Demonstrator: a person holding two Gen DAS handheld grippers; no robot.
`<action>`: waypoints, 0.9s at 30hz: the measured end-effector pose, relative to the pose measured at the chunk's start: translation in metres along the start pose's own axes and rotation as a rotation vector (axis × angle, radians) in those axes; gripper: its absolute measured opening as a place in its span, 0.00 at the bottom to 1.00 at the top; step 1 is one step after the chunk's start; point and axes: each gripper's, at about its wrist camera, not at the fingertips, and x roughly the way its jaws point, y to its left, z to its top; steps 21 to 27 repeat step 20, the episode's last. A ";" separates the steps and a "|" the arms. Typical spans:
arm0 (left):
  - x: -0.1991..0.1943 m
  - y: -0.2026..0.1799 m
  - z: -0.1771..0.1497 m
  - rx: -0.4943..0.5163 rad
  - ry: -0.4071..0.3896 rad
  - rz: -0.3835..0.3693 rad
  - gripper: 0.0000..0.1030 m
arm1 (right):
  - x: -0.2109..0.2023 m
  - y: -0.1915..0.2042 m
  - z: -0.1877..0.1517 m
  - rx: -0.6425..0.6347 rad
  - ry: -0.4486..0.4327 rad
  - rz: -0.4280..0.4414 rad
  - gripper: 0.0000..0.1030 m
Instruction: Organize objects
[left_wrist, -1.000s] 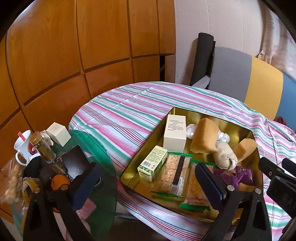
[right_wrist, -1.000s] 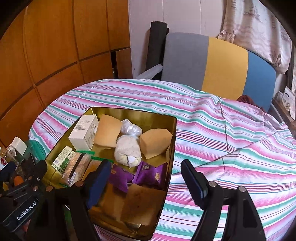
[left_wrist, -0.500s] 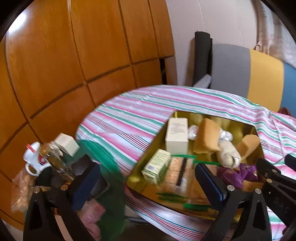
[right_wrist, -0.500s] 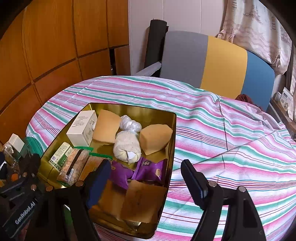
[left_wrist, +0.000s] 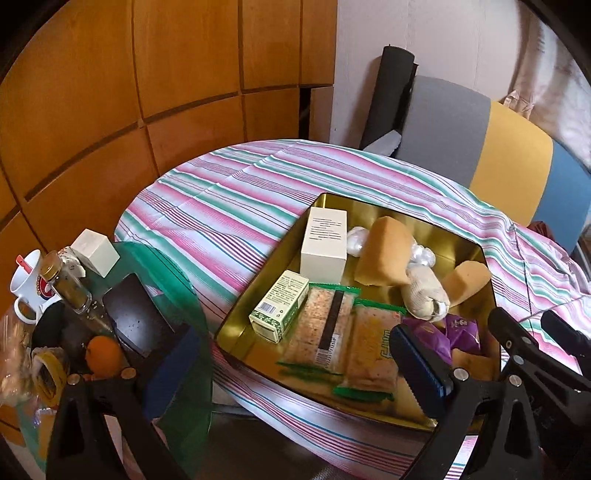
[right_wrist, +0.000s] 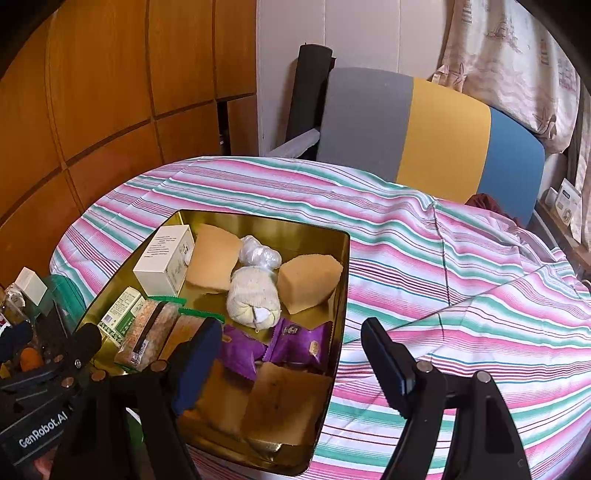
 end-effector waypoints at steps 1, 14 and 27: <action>0.000 -0.001 0.000 0.002 0.006 -0.003 1.00 | 0.000 0.000 0.000 0.003 0.001 0.000 0.77; 0.004 -0.002 0.000 0.001 0.033 -0.016 1.00 | 0.003 -0.005 0.000 0.034 0.008 0.005 0.77; 0.001 -0.003 -0.003 0.004 0.009 0.010 1.00 | 0.004 -0.007 -0.001 0.043 0.011 0.007 0.77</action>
